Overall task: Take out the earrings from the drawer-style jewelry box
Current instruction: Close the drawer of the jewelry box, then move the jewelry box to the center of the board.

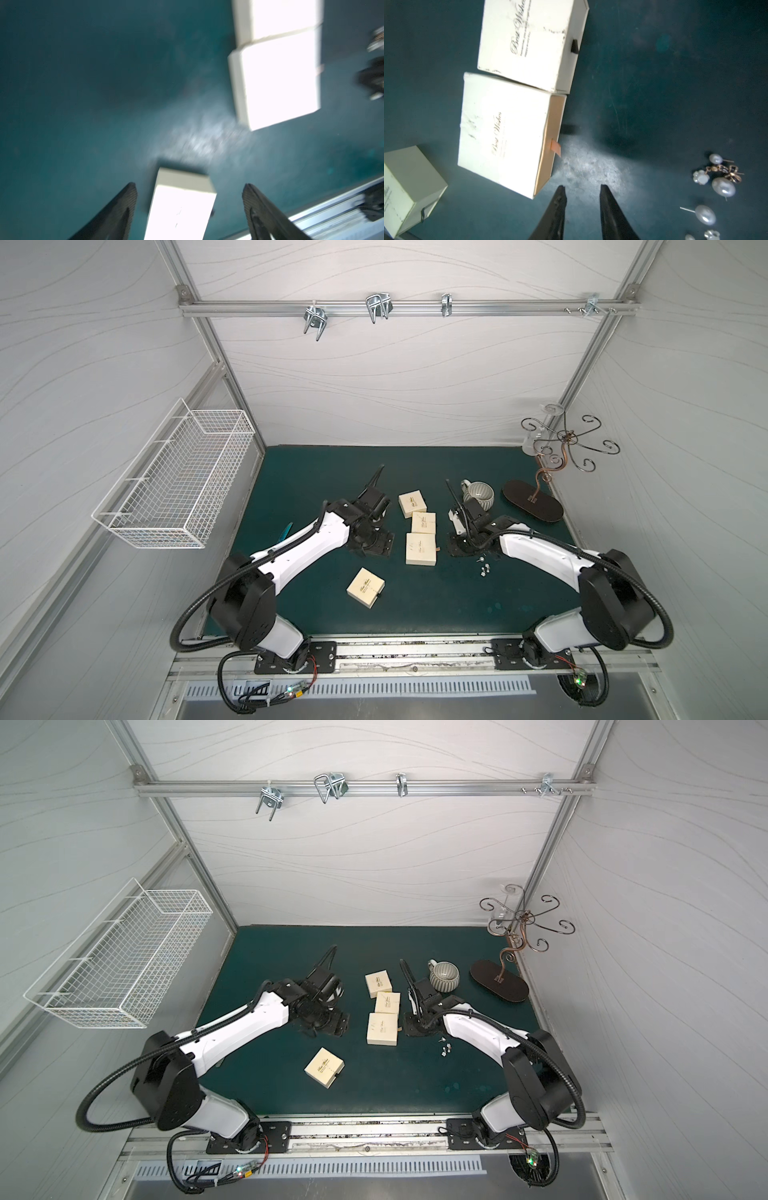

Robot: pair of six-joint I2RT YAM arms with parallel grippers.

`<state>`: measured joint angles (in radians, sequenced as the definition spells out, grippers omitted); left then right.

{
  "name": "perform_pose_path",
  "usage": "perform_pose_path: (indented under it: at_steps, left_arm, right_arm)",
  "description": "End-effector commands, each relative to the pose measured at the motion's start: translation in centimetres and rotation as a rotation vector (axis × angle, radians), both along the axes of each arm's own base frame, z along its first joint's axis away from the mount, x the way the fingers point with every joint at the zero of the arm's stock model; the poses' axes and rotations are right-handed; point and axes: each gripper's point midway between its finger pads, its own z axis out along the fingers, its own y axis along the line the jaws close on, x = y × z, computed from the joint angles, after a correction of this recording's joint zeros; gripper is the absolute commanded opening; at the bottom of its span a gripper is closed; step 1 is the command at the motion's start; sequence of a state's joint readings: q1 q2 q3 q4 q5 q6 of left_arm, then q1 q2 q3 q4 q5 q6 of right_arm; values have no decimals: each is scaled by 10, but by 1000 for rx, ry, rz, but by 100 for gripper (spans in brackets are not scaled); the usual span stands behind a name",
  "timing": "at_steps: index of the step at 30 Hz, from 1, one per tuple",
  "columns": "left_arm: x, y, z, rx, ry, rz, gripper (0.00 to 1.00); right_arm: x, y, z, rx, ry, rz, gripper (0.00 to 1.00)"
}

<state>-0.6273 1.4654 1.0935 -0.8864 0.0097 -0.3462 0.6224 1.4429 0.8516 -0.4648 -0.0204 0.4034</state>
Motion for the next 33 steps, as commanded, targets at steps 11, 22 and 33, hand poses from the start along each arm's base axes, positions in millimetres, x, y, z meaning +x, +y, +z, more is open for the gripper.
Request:
perform_pose_path:
  at_steps: [11, 22, 33]
  left_arm:
    - [-75, 24, -34, -42, 221, 91, 86]
    - [-87, 2, -51, -131, 330, 21, 87]
    - [-88, -32, -65, -150, 398, -76, 87]
  right_arm:
    - [-22, 12, -11, -25, 40, 72, 31]
    - [-37, 9, -16, -50, 43, 89, 31]
    - [-40, 5, -13, -50, 28, 87, 31]
